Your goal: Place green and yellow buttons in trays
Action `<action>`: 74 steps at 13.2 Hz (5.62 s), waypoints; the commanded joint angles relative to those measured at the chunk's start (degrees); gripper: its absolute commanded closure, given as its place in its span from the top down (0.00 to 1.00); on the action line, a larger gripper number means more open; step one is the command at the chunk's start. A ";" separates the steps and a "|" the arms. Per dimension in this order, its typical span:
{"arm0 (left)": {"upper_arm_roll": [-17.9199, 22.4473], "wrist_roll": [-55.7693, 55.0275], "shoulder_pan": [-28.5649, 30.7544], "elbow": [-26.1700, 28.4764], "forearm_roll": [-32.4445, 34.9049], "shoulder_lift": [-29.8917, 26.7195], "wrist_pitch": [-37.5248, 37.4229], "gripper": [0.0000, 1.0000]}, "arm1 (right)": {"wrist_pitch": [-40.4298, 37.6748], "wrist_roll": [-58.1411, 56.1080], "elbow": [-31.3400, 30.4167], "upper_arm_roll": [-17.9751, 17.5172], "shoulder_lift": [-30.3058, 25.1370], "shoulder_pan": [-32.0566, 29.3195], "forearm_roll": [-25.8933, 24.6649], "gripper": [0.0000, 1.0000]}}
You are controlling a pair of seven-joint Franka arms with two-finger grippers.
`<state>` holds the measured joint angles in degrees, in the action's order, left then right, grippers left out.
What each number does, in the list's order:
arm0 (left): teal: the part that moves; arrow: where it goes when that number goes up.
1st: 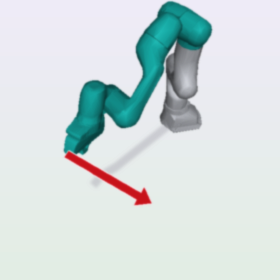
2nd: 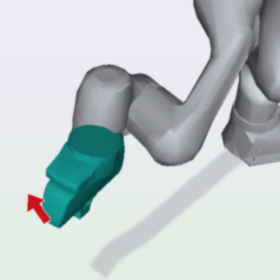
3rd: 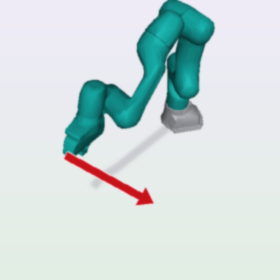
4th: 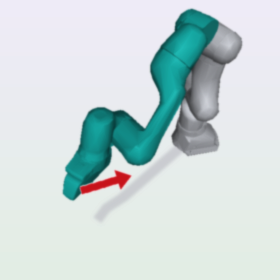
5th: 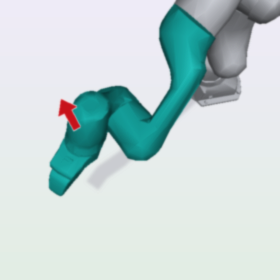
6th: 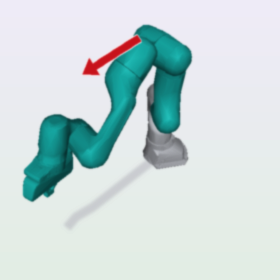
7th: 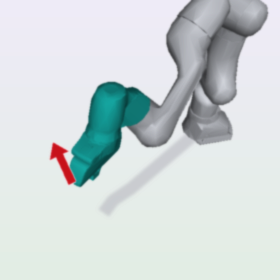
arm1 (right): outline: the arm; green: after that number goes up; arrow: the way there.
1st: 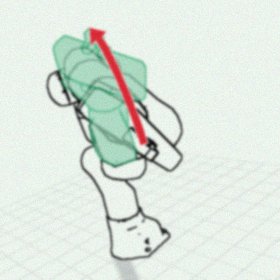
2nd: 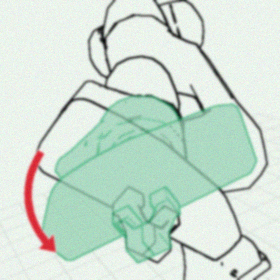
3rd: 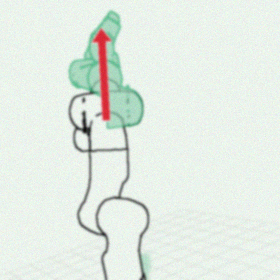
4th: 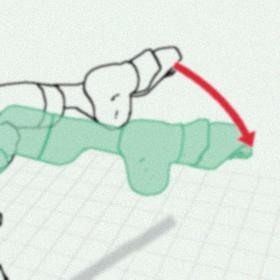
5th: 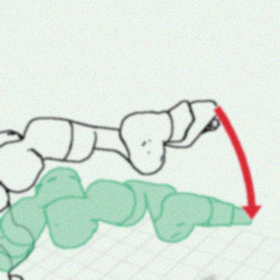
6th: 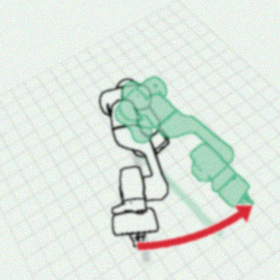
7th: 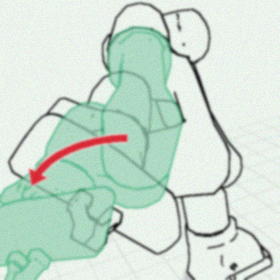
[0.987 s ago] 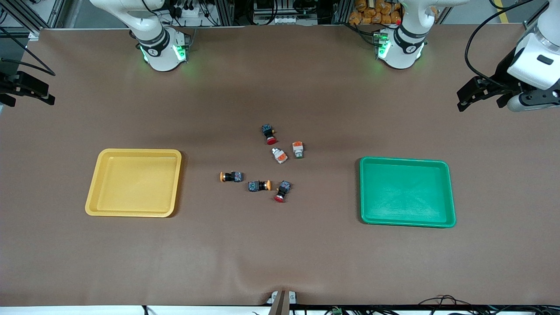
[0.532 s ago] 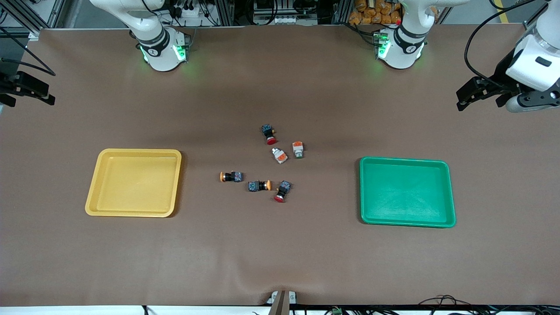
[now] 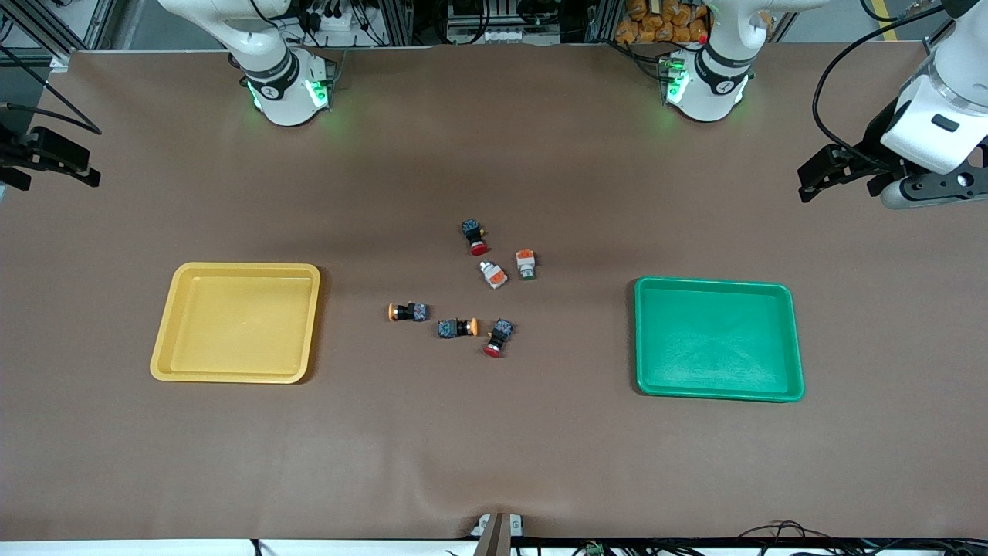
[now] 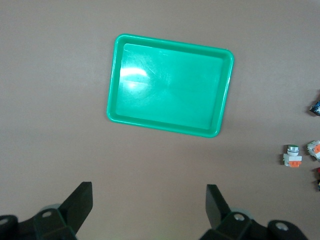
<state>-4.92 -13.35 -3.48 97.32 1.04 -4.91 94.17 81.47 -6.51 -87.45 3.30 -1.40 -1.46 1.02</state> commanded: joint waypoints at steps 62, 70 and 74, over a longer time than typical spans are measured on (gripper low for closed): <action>-5.10 -27.47 -13.50 8.85 5.73 32.07 41.63 0.00 | 17.40 58.06 -4.31 5.47 34.98 14.32 6.46 0.00; -5.19 -17.43 2.60 10.08 15.84 35.14 39.60 0.00 | 26.54 37.97 -6.06 5.49 40.60 0.68 6.36 0.03; -5.45 -16.18 4.28 10.00 15.75 35.15 39.60 1.00 | 27.87 38.58 -7.30 5.48 40.52 1.02 6.71 1.00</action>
<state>-9.44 -29.32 0.51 107.19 15.43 30.88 133.55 109.48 31.67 -93.88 9.16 40.56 -0.27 7.74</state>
